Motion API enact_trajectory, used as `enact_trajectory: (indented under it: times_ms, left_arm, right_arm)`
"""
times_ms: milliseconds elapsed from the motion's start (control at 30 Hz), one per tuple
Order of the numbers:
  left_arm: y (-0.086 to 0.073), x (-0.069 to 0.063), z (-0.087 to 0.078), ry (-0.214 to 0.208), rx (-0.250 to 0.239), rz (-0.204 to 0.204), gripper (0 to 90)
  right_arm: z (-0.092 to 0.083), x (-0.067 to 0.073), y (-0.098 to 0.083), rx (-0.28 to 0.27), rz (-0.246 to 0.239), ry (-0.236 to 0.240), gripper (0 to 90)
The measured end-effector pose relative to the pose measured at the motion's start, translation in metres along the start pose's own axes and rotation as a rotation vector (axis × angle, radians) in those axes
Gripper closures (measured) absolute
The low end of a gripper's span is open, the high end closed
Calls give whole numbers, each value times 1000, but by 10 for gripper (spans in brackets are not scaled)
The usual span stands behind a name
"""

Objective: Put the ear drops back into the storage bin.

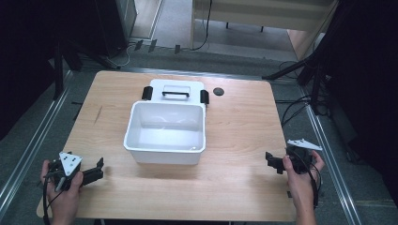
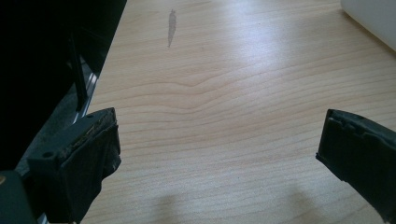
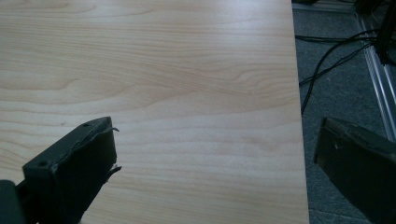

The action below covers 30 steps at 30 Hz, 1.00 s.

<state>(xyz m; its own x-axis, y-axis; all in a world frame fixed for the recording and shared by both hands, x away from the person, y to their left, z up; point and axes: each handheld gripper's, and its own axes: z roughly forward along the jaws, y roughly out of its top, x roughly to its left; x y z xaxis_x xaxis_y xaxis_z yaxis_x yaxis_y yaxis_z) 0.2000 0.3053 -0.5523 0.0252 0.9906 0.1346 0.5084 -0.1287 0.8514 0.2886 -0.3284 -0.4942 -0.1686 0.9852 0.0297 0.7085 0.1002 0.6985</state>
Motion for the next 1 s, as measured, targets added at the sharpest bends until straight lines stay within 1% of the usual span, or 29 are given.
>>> enact_trajectory:
  times_ms: [33,100,167,233,367,467,533,600,667,700,767,867,900,967,1000]
  left_arm:
    - [0,0,0,0,-1,0,0]
    - [0,0,0,0,-1,1,0]
    - [0,0,0,-1,2,1,0]
    - [0,0,0,-2,1,-3,0]
    - [0,0,0,-4,1,-6,0]
    - [0,0,0,-5,2,-6,0]
    - [0,0,0,-6,3,-5,0]
    - [0,1,0,-8,2,-7,0]
    - [0,1,0,-16,6,-16,0]
    - [0,2,0,-19,6,-20,0]
    - [0,3,0,-24,9,-23,0]
    - [0,3,0,-22,11,-28,0]
    - [0,3,1,-22,13,-25,0]
    - [0,2,1,-16,16,-22,0]
    - [0,2,1,-16,16,-20,0]
  right_arm:
    - [0,-2,-5,-14,5,-2,0]
    - [-1,-5,-14,-57,-1,-36,0]
    - [-2,-9,-22,-87,20,-37,0]
    - [-1,-12,-32,-105,25,-31,0]
    - [-1,-16,-50,-147,42,-44,0]
    - [-4,-17,-60,-197,69,-57,0]
    - [-5,-17,-65,-221,81,-65,0]
    - [-6,-15,-70,-242,80,-62,0]
    - [-7,-13,-74,-272,79,-73,0]
    - [-10,-12,-74,-293,87,-60,0]
    - [-10,-11,-75,-307,86,-51,0]
    - [-7,-9,-76,-294,71,-41,0]
    - [-6,-9,-76,-297,70,-32,0]
    - [-6,-9,-76,-295,78,-28,0]
    - [-6,-10,-76,-297,77,-17,0]
